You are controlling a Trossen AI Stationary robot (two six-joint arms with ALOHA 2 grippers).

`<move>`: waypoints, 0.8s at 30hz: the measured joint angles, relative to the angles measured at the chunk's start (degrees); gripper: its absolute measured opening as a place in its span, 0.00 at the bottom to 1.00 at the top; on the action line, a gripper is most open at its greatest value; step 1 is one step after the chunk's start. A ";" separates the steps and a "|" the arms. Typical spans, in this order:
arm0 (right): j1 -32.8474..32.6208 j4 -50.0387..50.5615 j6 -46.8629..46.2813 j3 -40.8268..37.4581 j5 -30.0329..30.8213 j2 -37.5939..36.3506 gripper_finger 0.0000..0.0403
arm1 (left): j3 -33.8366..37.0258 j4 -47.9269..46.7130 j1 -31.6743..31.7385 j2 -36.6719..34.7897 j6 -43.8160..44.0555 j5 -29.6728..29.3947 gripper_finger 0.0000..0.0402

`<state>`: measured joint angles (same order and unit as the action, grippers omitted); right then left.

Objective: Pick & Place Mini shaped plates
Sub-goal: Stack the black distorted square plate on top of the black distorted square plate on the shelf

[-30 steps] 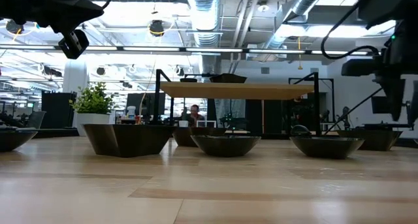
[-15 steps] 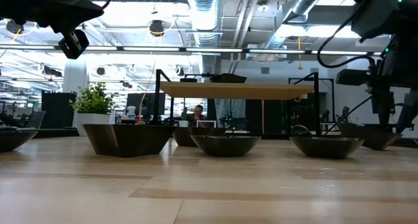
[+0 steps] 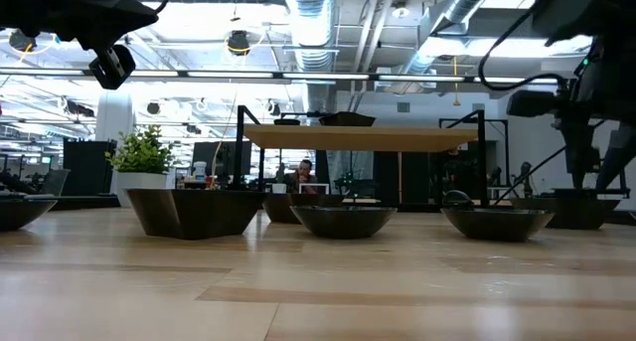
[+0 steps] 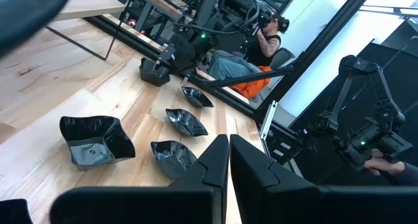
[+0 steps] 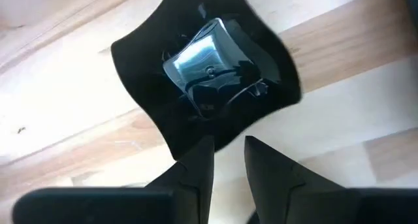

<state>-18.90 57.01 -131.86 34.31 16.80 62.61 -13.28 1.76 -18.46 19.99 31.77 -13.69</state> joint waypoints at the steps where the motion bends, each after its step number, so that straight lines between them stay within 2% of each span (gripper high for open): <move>1: -0.32 0.81 -0.03 0.37 -0.19 -0.11 0.20 | 0.00 0.00 0.00 -0.02 0.00 0.00 0.04; 6: -2.30 2.22 -1.37 0.52 -4.77 -0.03 0.20 | 0.00 0.04 0.01 0.00 0.00 0.00 0.04; 19: -0.10 -1.16 0.11 0.52 -0.48 0.11 0.20 | 0.00 0.12 0.00 -0.01 0.00 0.00 0.04; 24: -2.12 -1.63 2.42 0.52 -2.03 -0.04 0.20 | 0.00 0.24 0.02 0.00 0.00 0.00 0.04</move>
<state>-21.02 55.38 -129.44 34.83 14.77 62.57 -13.28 2.00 -18.44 19.99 31.77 -13.69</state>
